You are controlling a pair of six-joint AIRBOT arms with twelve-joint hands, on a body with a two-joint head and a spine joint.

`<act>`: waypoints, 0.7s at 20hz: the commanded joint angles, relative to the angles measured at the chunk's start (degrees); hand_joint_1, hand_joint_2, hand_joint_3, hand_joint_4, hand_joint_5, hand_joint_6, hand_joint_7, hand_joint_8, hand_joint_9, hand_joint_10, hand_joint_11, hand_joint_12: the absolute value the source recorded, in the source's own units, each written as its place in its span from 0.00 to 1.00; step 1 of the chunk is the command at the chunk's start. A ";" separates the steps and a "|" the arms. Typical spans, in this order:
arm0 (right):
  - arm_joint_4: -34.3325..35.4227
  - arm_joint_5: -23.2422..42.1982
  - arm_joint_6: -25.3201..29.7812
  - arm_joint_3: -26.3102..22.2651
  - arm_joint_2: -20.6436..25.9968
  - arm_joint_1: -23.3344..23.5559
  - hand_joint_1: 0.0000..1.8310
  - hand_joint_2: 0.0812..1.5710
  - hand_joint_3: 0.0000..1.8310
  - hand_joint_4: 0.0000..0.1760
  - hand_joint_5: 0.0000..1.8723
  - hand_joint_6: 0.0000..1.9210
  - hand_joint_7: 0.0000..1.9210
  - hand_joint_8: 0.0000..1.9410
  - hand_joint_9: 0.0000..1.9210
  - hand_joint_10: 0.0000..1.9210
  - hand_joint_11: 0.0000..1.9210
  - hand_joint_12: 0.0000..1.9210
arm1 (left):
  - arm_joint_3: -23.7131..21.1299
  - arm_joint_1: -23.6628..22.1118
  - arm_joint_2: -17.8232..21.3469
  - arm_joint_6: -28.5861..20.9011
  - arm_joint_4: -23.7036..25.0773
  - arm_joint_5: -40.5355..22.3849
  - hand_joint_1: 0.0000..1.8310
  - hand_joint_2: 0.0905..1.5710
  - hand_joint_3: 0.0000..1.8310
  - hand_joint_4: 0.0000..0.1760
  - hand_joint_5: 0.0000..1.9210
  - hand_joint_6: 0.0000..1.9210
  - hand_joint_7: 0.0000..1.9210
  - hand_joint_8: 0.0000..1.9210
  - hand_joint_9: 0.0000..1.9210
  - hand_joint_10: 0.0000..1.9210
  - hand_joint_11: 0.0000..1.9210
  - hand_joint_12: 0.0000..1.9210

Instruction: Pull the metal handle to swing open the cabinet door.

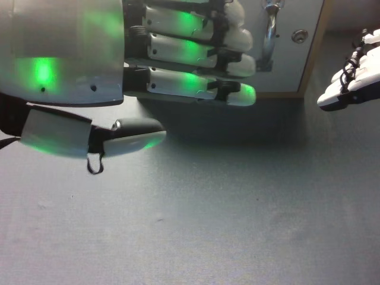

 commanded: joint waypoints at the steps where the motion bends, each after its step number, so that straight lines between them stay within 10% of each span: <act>1: 3.74 -0.12 -0.05 0.34 0.45 1.27 0.00 1.00 0.04 0.00 0.20 0.01 0.20 0.00 0.17 0.01 0.00 0.45 | 0.02 -0.56 0.32 0.49 -5.50 -1.50 0.00 0.98 0.06 0.00 0.16 0.00 0.16 0.00 0.15 0.00 0.00 0.38; 14: 2.31 -5.18 9.72 2.57 -0.63 1.21 0.00 1.00 0.01 0.00 0.16 0.00 0.14 0.00 0.12 0.00 0.00 0.33 | 0.02 -0.56 0.33 0.49 -5.49 -1.50 0.00 1.00 0.05 0.00 0.16 0.00 0.16 0.00 0.14 0.00 0.00 0.35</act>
